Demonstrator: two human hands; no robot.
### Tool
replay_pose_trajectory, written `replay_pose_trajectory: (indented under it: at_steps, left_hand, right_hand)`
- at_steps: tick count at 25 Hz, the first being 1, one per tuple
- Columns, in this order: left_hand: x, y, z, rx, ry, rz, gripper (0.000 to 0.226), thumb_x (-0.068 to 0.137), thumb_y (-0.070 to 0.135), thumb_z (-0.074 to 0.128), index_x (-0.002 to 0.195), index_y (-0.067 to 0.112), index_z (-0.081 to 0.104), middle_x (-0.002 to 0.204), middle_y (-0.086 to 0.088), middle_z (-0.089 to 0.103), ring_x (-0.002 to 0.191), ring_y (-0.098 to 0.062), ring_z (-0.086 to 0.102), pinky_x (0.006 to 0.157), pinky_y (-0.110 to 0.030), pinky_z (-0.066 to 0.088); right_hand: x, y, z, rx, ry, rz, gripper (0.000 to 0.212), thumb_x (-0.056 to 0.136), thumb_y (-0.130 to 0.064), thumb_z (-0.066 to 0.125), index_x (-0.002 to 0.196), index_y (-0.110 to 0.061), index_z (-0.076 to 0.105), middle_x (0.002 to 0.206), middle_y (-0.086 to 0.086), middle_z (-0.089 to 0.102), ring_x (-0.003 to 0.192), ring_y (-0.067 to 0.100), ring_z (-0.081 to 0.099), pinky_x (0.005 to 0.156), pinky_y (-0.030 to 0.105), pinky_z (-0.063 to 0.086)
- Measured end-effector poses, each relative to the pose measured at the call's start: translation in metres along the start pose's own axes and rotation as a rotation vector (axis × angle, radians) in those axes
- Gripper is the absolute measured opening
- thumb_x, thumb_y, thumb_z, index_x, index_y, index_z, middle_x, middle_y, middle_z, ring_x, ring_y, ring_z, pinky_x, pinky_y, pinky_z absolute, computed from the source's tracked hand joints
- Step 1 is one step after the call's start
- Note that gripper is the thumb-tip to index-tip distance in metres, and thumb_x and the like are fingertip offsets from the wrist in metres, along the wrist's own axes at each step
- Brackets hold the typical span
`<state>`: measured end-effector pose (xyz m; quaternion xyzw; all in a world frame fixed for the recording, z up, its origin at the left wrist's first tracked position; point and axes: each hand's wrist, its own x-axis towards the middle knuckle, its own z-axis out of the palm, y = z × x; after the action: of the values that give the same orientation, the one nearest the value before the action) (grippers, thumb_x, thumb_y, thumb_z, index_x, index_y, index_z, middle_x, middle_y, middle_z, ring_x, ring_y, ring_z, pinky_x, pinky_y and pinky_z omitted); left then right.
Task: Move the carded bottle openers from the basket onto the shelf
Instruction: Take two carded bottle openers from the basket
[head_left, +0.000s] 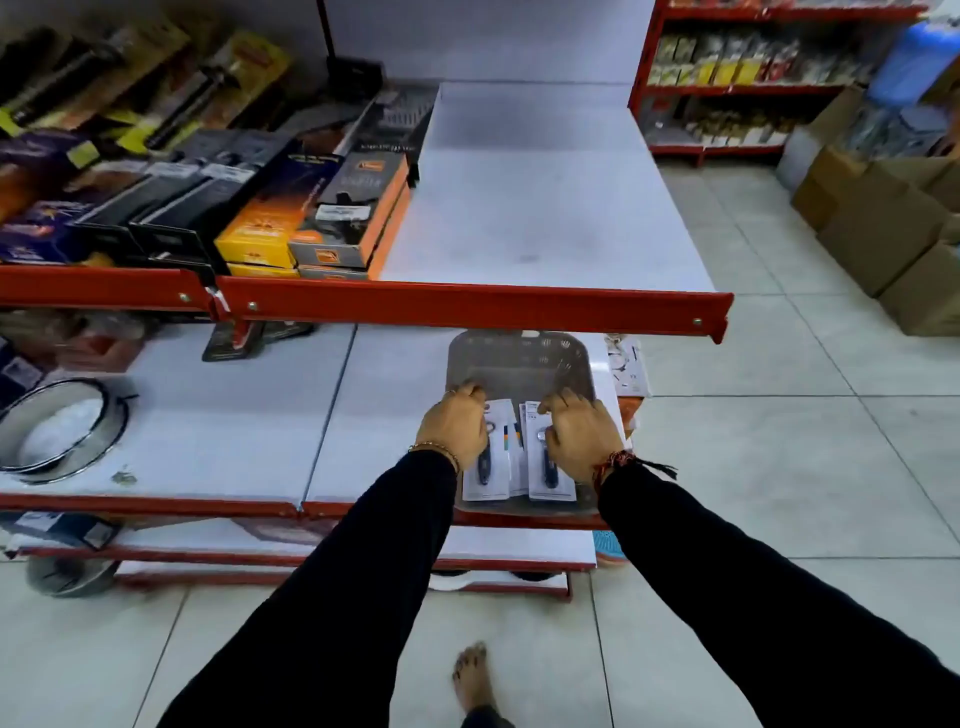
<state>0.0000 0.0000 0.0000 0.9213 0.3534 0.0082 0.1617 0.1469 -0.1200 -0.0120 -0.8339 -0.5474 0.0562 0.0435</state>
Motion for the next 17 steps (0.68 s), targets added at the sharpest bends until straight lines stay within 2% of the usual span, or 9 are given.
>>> replay_pose_trajectory:
  at_steps: [3,5,7,10,17]
  left_hand:
    - [0.038,-0.010,0.014,0.033,-0.156,-0.025,0.050,0.091,0.013,0.053,0.141,0.008,0.047,0.148,-0.010,0.044,0.128,-0.035,0.051,0.103,-0.045,0.049]
    - [0.059,-0.016,0.025,0.034,-0.295,-0.030,0.056,0.091,0.015,0.054,0.145,0.009,0.041,0.153,-0.009,0.038,0.135,-0.033,0.045,0.109,-0.044,0.044]
    - [0.072,-0.019,0.038,0.085,-0.366,-0.005,0.056,0.091,0.016,0.055,0.145,0.009,0.040,0.153,-0.009,0.039,0.135,-0.032,0.045,0.111,-0.041,0.043]
    - [0.081,-0.017,0.045,0.184,-0.366,0.018,0.052,0.090,0.015,0.058,0.140,0.009,0.046,0.145,-0.010,0.045,0.128,-0.033,0.052,0.106,-0.041,0.048]
    - [0.080,-0.014,0.041,0.222,-0.304,-0.011,0.044,0.089,0.013,0.061,0.132,0.006,0.057,0.134,-0.011,0.052,0.118,-0.033,0.059,0.100,-0.041,0.053]
  right_hand:
    - [0.032,0.008,0.014,-0.063,-0.044,0.009,0.043,0.083,-0.021,0.051,0.125,-0.013,0.057,0.127,0.009,0.060,0.117,0.030,0.057,0.104,0.042,0.040]
    - [0.051,0.015,0.027,-0.123,-0.128,0.019,0.051,0.084,-0.023,0.050,0.134,-0.013,0.051,0.135,0.010,0.057,0.125,0.031,0.052,0.114,0.045,0.029]
    - [0.062,0.018,0.039,-0.168,-0.184,0.016,0.053,0.085,-0.025,0.049,0.137,-0.012,0.049,0.136,0.010,0.056,0.129,0.030,0.049,0.120,0.048,0.018]
    - [0.068,0.021,0.048,-0.226,-0.187,-0.001,0.047,0.086,-0.026,0.049,0.129,-0.012,0.057,0.128,0.008,0.059,0.127,0.030,0.050,0.122,0.049,0.011]
    - [0.065,0.023,0.040,-0.240,-0.121,-0.020,0.036,0.087,-0.027,0.051,0.119,-0.023,0.069,0.123,0.003,0.065,0.125,0.027,0.053,0.121,0.045,0.013]
